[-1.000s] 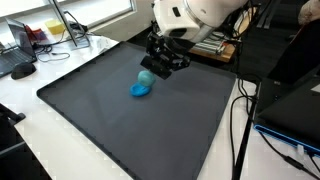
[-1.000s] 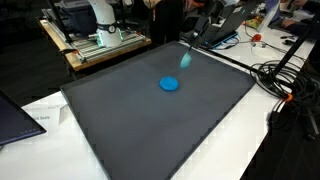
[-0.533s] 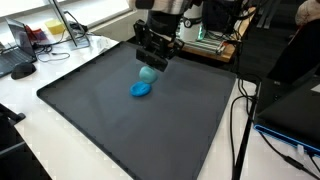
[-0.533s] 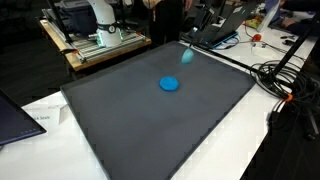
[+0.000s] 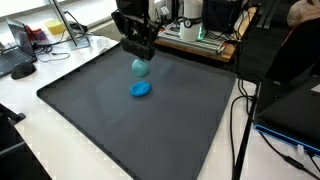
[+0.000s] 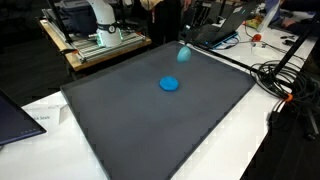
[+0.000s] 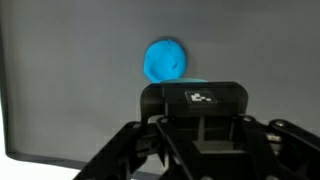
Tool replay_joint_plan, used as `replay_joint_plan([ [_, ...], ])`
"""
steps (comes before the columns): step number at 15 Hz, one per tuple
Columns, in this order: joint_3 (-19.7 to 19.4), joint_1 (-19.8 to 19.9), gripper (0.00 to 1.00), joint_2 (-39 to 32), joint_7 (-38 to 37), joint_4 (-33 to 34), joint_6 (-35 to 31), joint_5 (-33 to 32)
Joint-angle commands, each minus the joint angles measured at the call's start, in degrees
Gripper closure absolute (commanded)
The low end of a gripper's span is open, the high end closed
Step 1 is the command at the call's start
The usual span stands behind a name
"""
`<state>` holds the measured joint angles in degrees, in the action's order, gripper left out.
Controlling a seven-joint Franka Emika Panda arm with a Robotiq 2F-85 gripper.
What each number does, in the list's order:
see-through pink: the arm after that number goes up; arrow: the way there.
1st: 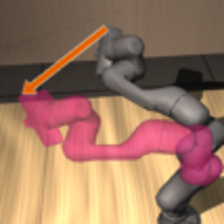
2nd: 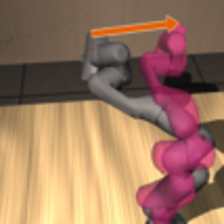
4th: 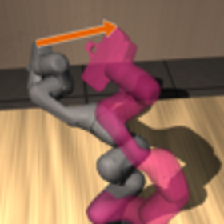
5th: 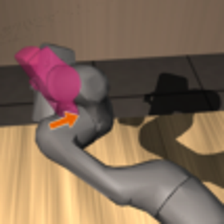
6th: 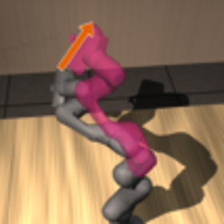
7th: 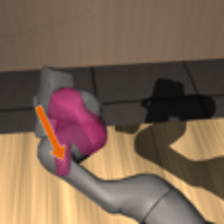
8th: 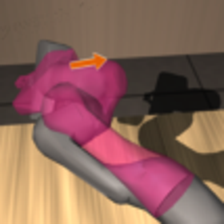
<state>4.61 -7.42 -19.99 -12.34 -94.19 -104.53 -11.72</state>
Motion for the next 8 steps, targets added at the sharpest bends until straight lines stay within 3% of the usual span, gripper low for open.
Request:
replay_joint_plan([
  [1,-1.4,3.19,0.78,2.84,1.81,-1.44,1.02,7.17],
  [3,-2.62,4.48,0.78,4.34,0.14,-4.36,-1.76,9.06],
  [7,-3.67,7.5,0.78,7.88,5.71,-13.43,-8.46,12.61],
  [8,-3.84,6.02,0.53,3.71,3.12,-6.51,-4.7,9.95],
])
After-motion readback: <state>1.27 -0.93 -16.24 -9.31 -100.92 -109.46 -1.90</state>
